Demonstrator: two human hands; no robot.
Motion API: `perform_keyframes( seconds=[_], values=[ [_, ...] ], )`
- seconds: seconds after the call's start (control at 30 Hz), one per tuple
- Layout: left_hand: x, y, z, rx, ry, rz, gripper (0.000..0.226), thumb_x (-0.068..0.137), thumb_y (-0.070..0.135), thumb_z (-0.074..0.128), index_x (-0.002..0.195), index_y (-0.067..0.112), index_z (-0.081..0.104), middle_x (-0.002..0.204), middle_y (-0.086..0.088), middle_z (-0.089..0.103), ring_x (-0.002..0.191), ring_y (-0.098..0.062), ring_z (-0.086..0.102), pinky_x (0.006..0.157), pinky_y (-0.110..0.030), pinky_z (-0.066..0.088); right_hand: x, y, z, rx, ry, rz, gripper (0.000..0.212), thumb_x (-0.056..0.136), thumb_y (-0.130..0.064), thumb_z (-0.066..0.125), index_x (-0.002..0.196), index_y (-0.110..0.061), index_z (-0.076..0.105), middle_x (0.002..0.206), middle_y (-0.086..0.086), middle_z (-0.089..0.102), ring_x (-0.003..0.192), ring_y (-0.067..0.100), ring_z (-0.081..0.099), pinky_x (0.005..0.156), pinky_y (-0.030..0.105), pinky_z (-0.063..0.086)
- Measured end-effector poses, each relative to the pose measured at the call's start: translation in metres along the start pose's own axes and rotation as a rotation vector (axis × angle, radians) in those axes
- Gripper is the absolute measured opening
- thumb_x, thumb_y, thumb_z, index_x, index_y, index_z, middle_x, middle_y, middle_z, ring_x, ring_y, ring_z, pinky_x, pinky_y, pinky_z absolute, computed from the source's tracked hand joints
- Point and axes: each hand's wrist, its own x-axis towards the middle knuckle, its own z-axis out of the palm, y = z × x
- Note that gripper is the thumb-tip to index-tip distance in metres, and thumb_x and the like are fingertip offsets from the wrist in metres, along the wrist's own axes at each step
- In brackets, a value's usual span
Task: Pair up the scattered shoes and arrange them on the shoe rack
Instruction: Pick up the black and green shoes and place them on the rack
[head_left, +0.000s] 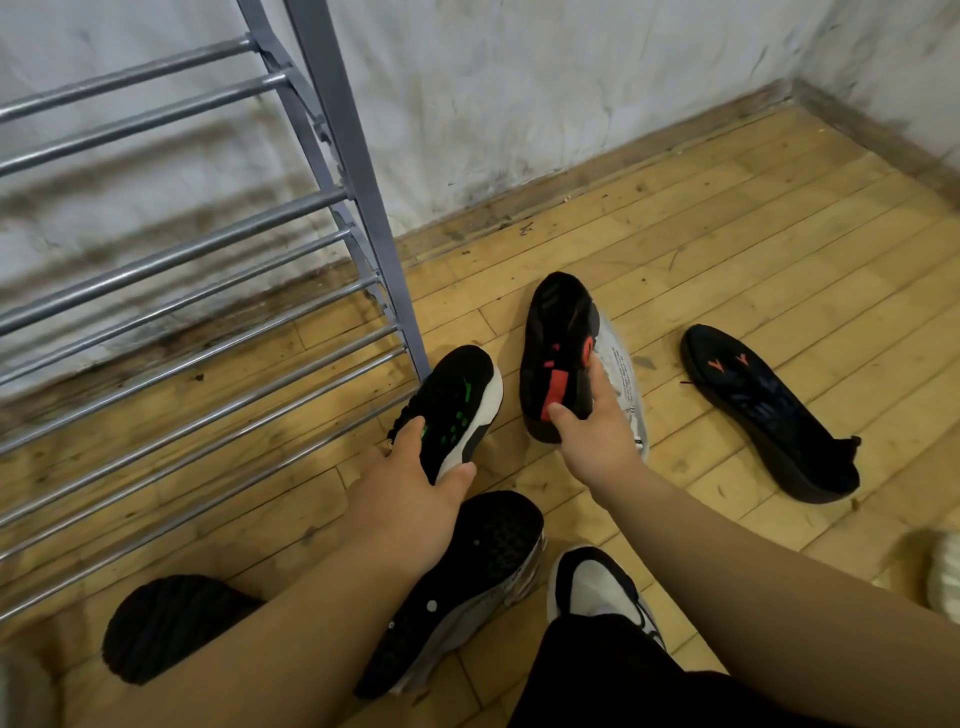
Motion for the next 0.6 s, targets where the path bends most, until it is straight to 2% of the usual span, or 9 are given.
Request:
perform_keyframes(
  seconds=[0.07, 0.1, 0.2, 0.27, 0.33, 0.4, 0.47, 0.53, 0.6],
  values=[
    [0.0, 0.002, 0.0, 0.0, 0.0, 0.007, 0.08, 0.093, 0.061, 0.056, 0.159, 0.04, 0.016, 0.149, -0.01, 0.036, 0.131, -0.032, 0.048, 0.101, -0.044, 0.047, -0.007, -0.002, 0.0, 0.107, -0.029, -0.006, 0.084, 0.095, -0.028, 0.061, 0.147, -0.07, 0.01, 0.155, -0.009, 0.043, 0.111, 0.017, 0.066, 0.093, 0.043, 0.058],
    [0.0, 0.002, 0.0, 0.004, 0.002, 0.007, 0.08, 0.093, 0.061, 0.056, 0.159, 0.04, 0.016, 0.15, -0.01, 0.035, 0.132, -0.033, 0.048, 0.102, -0.045, 0.047, -0.009, -0.001, 0.0, 0.139, -0.048, 0.0, 0.084, 0.093, -0.031, 0.062, 0.142, -0.077, 0.011, 0.158, -0.009, 0.041, 0.124, 0.022, 0.062, 0.098, 0.049, 0.056],
    [-0.001, 0.002, -0.001, 0.019, 0.003, 0.013, 0.08, 0.094, 0.06, 0.056, 0.159, 0.039, 0.016, 0.152, -0.011, 0.034, 0.134, -0.033, 0.048, 0.104, -0.044, 0.046, -0.016, -0.001, 0.001, 0.161, -0.075, 0.011, 0.083, 0.092, -0.037, 0.063, 0.137, -0.082, 0.01, 0.159, -0.012, 0.038, 0.132, 0.026, 0.056, 0.099, 0.051, 0.055],
    [-0.002, -0.003, -0.004, 0.039, 0.002, 0.015, 0.08, 0.095, 0.059, 0.056, 0.16, 0.038, 0.015, 0.155, -0.011, 0.032, 0.134, -0.032, 0.048, 0.105, -0.044, 0.045, -0.023, 0.0, 0.004, 0.039, -0.025, 0.017, 0.087, 0.093, -0.037, 0.066, 0.152, -0.062, 0.007, 0.153, -0.011, 0.037, 0.133, 0.026, 0.053, 0.103, 0.048, 0.053],
    [-0.003, -0.014, -0.01, 0.1, -0.002, 0.026, 0.08, 0.095, 0.059, 0.055, 0.16, 0.039, 0.013, 0.157, -0.011, 0.03, 0.135, -0.033, 0.046, 0.108, -0.044, 0.044, -0.042, 0.003, 0.011, -0.254, 0.088, -0.02, 0.089, 0.087, -0.036, 0.07, 0.157, -0.036, 0.015, 0.15, 0.003, 0.038, 0.134, 0.029, 0.045, 0.108, 0.046, 0.046],
    [-0.007, -0.031, -0.016, 0.178, -0.012, 0.052, 0.08, 0.094, 0.062, 0.053, 0.159, 0.041, 0.012, 0.156, -0.012, 0.03, 0.135, -0.034, 0.045, 0.108, -0.047, 0.045, -0.068, 0.01, 0.02, -0.52, 0.12, -0.218, 0.084, 0.081, -0.038, 0.072, 0.151, -0.025, 0.027, 0.141, 0.007, 0.042, 0.128, 0.028, 0.044, 0.105, 0.043, 0.043],
    [-0.014, -0.052, -0.021, 0.228, -0.013, 0.048, 0.079, 0.093, 0.065, 0.051, 0.158, 0.044, 0.01, 0.155, -0.01, 0.033, 0.135, -0.034, 0.043, 0.106, -0.049, 0.046, -0.08, 0.018, 0.027, -0.577, -0.212, -0.323, 0.087, 0.078, -0.048, 0.074, 0.15, -0.028, 0.03, 0.143, 0.003, 0.043, 0.131, 0.025, 0.044, 0.106, 0.04, 0.043],
    [-0.022, -0.074, -0.024, 0.24, -0.02, 0.009, 0.079, 0.094, 0.065, 0.05, 0.158, 0.045, 0.009, 0.157, -0.009, 0.033, 0.136, -0.033, 0.043, 0.104, -0.05, 0.048, -0.073, 0.026, 0.032, -0.713, -0.619, -0.351, 0.103, 0.074, -0.057, 0.076, 0.156, -0.034, 0.018, 0.157, 0.0, 0.033, 0.142, 0.023, 0.035, 0.114, 0.039, 0.036],
    [-0.029, -0.095, -0.029, 0.244, -0.025, -0.038, 0.079, 0.094, 0.066, 0.049, 0.158, 0.044, 0.008, 0.155, -0.011, 0.034, 0.135, -0.034, 0.045, 0.101, -0.049, 0.049, -0.065, 0.031, 0.038, -0.949, -0.793, -0.498, 0.116, 0.074, -0.058, 0.075, 0.16, -0.038, 0.0, 0.165, -0.003, 0.018, 0.149, 0.026, 0.023, 0.121, 0.041, 0.025]
  ],
)
